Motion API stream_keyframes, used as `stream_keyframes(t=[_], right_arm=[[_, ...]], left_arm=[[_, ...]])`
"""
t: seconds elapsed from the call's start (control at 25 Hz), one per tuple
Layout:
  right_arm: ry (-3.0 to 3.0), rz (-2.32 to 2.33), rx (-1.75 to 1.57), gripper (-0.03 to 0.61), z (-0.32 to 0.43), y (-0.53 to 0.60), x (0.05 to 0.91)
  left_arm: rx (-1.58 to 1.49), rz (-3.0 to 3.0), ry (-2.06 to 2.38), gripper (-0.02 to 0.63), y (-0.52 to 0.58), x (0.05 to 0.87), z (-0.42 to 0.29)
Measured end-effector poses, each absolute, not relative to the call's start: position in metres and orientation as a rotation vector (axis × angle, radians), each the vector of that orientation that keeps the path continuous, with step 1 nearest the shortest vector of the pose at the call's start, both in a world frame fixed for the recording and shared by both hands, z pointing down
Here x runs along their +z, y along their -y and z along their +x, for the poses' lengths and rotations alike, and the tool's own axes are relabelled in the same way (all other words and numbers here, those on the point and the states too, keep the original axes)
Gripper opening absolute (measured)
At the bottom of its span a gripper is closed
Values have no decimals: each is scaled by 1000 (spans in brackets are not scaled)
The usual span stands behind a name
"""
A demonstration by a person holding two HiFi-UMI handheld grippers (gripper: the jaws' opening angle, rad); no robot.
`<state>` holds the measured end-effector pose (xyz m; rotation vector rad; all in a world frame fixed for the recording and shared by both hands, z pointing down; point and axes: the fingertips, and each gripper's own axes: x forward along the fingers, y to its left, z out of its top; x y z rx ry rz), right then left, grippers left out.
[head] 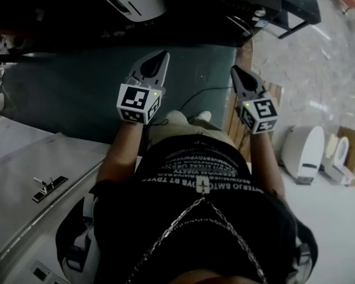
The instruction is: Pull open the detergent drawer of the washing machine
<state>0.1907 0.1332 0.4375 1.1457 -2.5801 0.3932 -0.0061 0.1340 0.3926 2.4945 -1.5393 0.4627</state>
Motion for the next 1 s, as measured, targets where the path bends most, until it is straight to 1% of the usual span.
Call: stream_keyframes(t=[0.44,0.68,1.0], right_arm=[[2595,1144,390,3,170,-123,430],[2562,1188,382,3,156,-102,432],[2526,1248,406,3,114,-69,434]], left_arm=[[493,2494,1522,3,-129,393,-21],[487,2540,1457,3,-99,391,-31],[492,2575,1401,3,-59,392,-73]])
